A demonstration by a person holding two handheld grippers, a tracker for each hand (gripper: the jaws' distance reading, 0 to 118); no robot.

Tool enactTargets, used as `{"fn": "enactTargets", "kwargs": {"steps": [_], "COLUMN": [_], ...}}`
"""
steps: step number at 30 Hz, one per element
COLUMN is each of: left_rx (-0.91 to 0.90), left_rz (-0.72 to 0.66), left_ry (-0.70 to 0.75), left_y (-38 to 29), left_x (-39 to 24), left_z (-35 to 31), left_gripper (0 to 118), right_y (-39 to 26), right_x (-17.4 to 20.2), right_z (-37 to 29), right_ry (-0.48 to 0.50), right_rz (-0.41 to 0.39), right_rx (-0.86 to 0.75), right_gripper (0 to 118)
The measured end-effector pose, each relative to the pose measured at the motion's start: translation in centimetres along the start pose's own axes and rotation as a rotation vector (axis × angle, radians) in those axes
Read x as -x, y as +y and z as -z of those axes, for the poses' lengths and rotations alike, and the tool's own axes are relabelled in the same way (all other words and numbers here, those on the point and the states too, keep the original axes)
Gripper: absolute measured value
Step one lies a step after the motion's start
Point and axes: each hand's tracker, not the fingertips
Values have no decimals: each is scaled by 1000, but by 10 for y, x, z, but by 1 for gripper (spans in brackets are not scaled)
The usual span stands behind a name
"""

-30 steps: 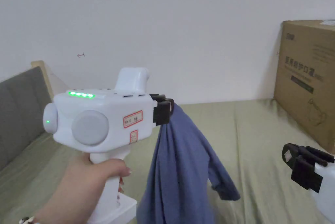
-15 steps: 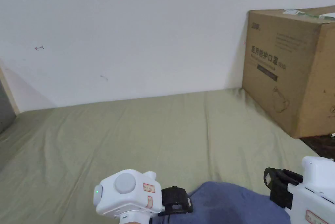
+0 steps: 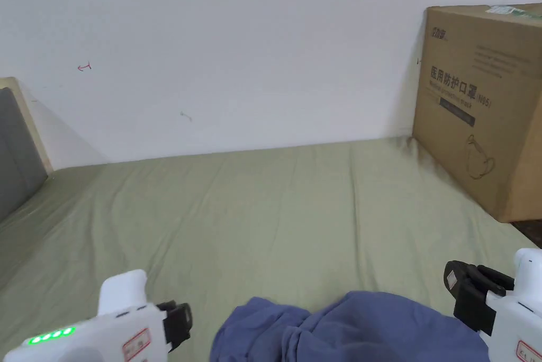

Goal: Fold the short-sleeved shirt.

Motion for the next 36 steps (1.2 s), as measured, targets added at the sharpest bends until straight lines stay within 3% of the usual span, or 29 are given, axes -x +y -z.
{"fn": "enactTargets", "kwargs": {"steps": [6,10,11,14,15,16,17,21,23,25,27,28,29,30,32,33,35,36], "left_rx": [1,215,241,291,342,390,350,446,534,489,410,396,395,396,361,343,295,288], "left_rz": [18,51,56,29,-10,-33,-60,-29,48,263,351,332,318,287,176,153,162,154], "left_ry": [-14,-87,-67,-23,-11,0,-6,26,39,119,90,71,49,3,-99,-103,-51,-49], "left_y": [-6,15,17,20,19,12,16,-10,-14,-30,-36,-36,-35,-35,-32,-31,-29,-28], "left_x": [6,2,2,10,13,17,17,15,6,-16,-26,-29,-24,-18,-5,0,7,11], "left_z": [-1,68,87,148,172,184,200,254,286,279,258,246,233,222,197,187,165,157], "left_gripper": [0,2,21,56,99,118,113,113,110,108,83,63,20,2,2,2,2,2], "right_y": [-8,-9,-10,-12,-12,-13,-14,-19,-20,-21,-21,-21,-22,-21,-20,-19,-21,-25], "right_x": [2,2,1,-2,-5,-7,-9,-21,-31,-42,-55,-62,-68,-73,-85,-89,-99,-100], "right_z": [7,11,12,15,16,18,20,32,42,54,71,83,97,110,141,160,205,223], "right_ry": [-4,-4,-5,-9,-12,-17,-22,-52,-68,-77,-80,-65,-50,-41,-37,-32,-69,-108], "right_rz": [2,-3,-3,0,-1,-5,-12,-32,-20,-2,14,23,26,33,67,83,74,35], "right_rx": [15,26,28,42,51,61,71,107,128,146,168,197,233,261,325,376,515,576], "right_gripper": [0,0,0,0,0,0,0,0,0,0,0,0,0,0,0,17,96,102]}}
